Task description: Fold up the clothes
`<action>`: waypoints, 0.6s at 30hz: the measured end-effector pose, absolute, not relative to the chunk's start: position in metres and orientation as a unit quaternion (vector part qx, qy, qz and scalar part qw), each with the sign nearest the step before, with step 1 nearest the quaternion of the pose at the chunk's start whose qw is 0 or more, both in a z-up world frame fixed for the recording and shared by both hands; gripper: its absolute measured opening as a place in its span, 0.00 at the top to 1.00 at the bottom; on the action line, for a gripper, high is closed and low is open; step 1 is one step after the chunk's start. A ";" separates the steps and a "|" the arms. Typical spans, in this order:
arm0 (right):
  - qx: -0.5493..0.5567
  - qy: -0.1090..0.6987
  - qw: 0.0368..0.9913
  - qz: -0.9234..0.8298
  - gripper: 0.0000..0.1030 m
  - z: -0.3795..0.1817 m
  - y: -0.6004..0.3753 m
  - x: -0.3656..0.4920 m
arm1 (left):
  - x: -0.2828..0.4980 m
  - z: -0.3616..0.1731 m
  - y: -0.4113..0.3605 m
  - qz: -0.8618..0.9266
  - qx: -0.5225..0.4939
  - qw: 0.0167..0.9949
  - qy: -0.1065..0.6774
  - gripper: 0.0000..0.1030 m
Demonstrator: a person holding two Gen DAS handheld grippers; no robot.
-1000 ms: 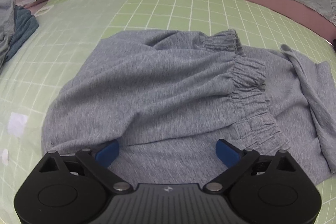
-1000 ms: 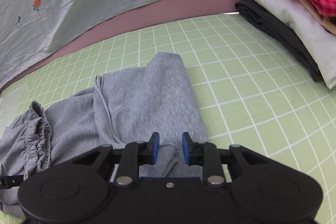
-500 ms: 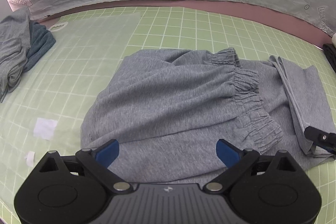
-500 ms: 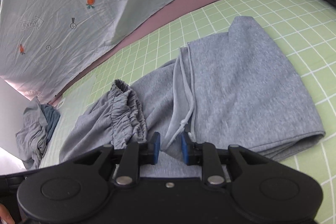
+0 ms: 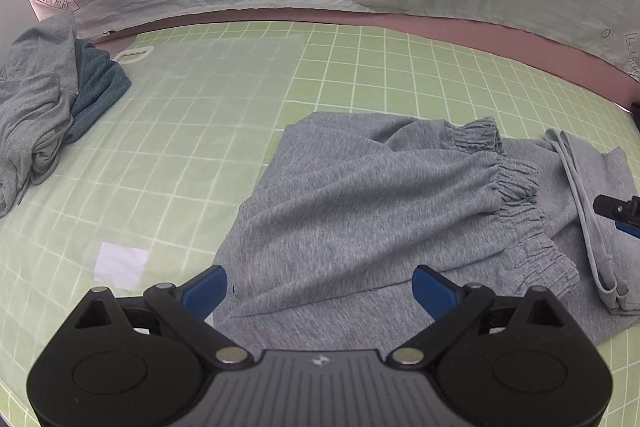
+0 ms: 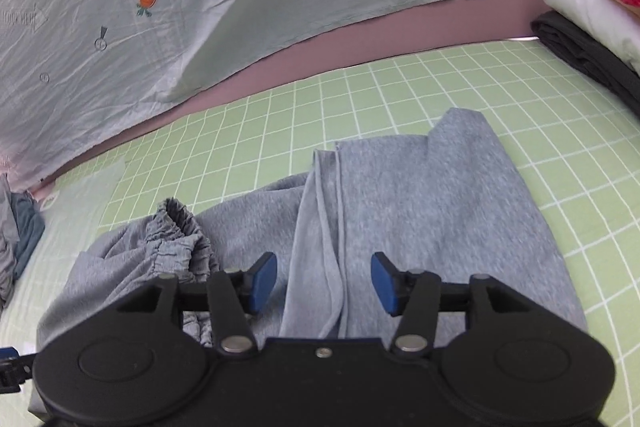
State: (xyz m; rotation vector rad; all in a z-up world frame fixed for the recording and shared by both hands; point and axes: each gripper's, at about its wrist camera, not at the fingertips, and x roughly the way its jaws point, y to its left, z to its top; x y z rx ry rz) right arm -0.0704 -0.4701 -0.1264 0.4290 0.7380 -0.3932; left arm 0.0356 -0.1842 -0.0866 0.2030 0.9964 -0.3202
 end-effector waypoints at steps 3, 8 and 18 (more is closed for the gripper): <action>0.174 0.374 0.890 -0.192 0.49 -0.133 -0.467 -0.047 | 0.047 -0.092 -0.186 -0.146 0.095 0.859 0.482 0.05; 0.157 0.389 0.882 -0.217 0.49 -0.143 -0.471 -0.028 | 0.062 -0.099 -0.191 -0.139 0.096 0.856 0.488 0.05; 0.154 0.394 0.886 -0.187 0.96 -0.139 -0.480 -0.034 | 0.075 -0.118 -0.195 -0.127 0.097 0.844 0.513 0.05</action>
